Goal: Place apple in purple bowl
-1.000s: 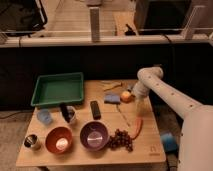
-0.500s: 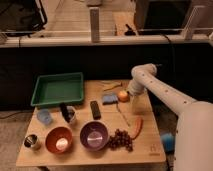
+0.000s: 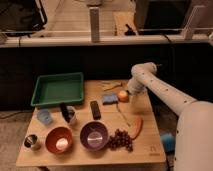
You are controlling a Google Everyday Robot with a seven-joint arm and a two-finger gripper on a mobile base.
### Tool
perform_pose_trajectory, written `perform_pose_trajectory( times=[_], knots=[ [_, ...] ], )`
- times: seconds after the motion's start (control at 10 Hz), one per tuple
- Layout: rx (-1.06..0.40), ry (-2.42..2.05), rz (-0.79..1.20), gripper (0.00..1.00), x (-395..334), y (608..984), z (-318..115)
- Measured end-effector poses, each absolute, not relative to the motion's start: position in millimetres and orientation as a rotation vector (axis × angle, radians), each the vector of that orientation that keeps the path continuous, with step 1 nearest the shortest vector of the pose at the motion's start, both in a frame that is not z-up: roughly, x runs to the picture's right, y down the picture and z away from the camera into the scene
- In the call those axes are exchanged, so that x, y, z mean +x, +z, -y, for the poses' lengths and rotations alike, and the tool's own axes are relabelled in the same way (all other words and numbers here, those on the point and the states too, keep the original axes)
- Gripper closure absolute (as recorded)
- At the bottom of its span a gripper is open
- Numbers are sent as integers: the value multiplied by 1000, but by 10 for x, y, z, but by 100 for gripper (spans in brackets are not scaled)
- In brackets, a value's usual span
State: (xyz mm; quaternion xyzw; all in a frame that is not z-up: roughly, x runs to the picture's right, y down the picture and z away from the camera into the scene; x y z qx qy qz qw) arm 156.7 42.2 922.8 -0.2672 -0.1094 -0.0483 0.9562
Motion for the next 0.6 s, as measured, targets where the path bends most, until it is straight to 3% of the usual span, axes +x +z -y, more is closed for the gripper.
perform_pose_trajectory(
  times=[0.6],
  knots=[
    [-548,-145,269,21,1436,9470,-399]
  ],
)
